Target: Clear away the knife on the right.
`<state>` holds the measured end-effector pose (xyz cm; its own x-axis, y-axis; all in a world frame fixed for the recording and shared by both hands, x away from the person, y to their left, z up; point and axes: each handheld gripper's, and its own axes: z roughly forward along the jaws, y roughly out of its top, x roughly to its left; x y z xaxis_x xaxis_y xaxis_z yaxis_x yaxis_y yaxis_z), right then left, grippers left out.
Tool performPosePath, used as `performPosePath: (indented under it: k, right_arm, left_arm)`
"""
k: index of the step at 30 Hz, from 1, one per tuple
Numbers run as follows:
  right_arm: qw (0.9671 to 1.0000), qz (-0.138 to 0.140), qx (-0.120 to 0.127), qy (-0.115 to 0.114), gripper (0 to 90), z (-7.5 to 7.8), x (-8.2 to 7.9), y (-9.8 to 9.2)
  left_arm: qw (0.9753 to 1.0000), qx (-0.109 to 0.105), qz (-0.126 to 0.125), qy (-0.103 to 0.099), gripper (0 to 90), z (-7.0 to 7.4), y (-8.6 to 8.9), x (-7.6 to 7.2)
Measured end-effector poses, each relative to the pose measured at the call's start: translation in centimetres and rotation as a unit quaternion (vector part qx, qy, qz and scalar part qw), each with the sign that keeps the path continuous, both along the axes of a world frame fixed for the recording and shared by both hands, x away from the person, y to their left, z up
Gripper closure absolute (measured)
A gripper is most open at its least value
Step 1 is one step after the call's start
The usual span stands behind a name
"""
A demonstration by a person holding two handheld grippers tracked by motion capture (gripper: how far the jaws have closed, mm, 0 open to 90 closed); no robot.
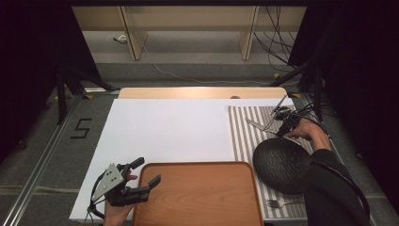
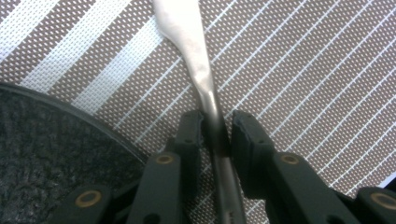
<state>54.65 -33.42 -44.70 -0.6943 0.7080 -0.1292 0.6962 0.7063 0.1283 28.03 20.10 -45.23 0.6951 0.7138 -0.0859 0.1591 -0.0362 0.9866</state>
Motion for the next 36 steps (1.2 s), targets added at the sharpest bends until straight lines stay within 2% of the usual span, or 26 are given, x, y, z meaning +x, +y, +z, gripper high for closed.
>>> performPosePath:
  k: [4, 14, 20, 21, 26, 32, 36]
  right_arm:
    - [1.0000, 0.007, 0.000, 0.004, 78.3, 0.0, 0.0, 0.1]
    - [0.9993, 0.033, -0.012, -0.010, 80.0, -0.1, -0.3, 0.4]
    - [0.9978, 0.056, -0.033, -0.014, 80.3, 0.0, -0.6, 0.8]
    - [0.9975, 0.060, -0.030, -0.023, 80.3, 0.0, -0.7, 0.8]
    - [0.9973, 0.055, -0.038, -0.032, 80.4, 0.1, -0.8, 0.9]
    - [0.9950, 0.068, -0.036, -0.063, 80.9, 0.7, -0.7, 0.8]
    - [0.9925, 0.074, -0.054, -0.081, 80.9, 1.1, -0.6, 1.1]
  left_arm:
    - [1.0000, 0.000, 0.000, -0.001, 17.0, 0.0, 0.0, 0.0]
    - [1.0000, 0.001, 0.001, 0.000, 17.3, 0.0, 0.0, 0.0]
    - [1.0000, -0.001, 0.003, 0.001, 17.4, 0.0, 0.0, 0.0]
    - [1.0000, -0.001, 0.002, 0.001, 17.4, 0.0, 0.0, 0.0]
    - [1.0000, -0.001, 0.002, 0.001, 17.4, 0.0, 0.0, 0.0]
    - [1.0000, 0.000, 0.002, 0.001, 17.3, 0.0, 0.0, 0.0]
    - [1.0000, 0.000, 0.002, 0.001, 17.4, 0.0, 0.0, 0.0]
